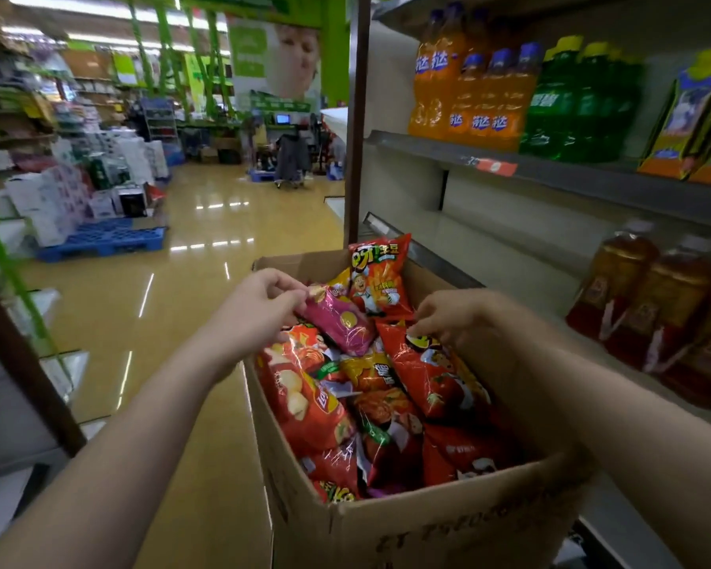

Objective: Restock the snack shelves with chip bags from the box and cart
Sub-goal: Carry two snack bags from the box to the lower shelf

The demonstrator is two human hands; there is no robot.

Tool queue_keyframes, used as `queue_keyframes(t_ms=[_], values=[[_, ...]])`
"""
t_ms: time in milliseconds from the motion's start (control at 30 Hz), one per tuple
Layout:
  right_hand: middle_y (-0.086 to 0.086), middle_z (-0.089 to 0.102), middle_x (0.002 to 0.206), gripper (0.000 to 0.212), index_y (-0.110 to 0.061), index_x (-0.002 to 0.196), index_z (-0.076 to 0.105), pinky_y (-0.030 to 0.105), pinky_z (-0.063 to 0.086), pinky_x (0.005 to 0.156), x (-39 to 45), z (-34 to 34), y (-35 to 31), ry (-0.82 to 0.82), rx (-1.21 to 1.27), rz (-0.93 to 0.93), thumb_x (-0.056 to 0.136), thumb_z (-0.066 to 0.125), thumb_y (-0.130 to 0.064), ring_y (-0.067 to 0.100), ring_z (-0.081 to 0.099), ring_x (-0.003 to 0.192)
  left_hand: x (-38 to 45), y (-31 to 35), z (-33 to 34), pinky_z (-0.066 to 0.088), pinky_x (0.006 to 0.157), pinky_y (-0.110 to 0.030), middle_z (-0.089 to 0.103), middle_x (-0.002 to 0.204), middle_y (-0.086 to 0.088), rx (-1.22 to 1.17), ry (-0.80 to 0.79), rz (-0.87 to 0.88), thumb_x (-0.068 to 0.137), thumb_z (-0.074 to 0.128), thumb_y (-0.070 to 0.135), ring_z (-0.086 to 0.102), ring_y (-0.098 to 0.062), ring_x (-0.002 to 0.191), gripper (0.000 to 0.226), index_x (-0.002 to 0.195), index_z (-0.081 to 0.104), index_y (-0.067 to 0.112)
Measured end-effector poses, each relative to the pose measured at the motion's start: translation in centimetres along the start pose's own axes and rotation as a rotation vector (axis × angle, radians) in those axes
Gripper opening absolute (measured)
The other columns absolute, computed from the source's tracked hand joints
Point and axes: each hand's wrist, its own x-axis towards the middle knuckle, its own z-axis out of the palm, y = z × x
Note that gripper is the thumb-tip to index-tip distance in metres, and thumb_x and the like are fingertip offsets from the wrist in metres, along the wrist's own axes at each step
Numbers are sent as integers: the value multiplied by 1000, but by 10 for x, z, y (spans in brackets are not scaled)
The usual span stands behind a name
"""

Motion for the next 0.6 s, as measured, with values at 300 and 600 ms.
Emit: queue_keyframes(t_ms=[300,600], values=[[13,71,83,51,4,100,66,33,59,71,82,49,-65,-114,-189,-311,98,50,-45,23,69,71,48,-15,27,58,81,-39,64,103,-5,99,40,-95,98,52,19,64,-18,91,12,108,57,16],[3,67,100,45,-13,102,63,34,53,86,102,117,-57,-53,281,-382,73,83,-42,19,63,94,61,-70,41,43,84,-36,59,123,-17,511,106,-359,99,49,32,55,-33,113,39,124,45,3]])
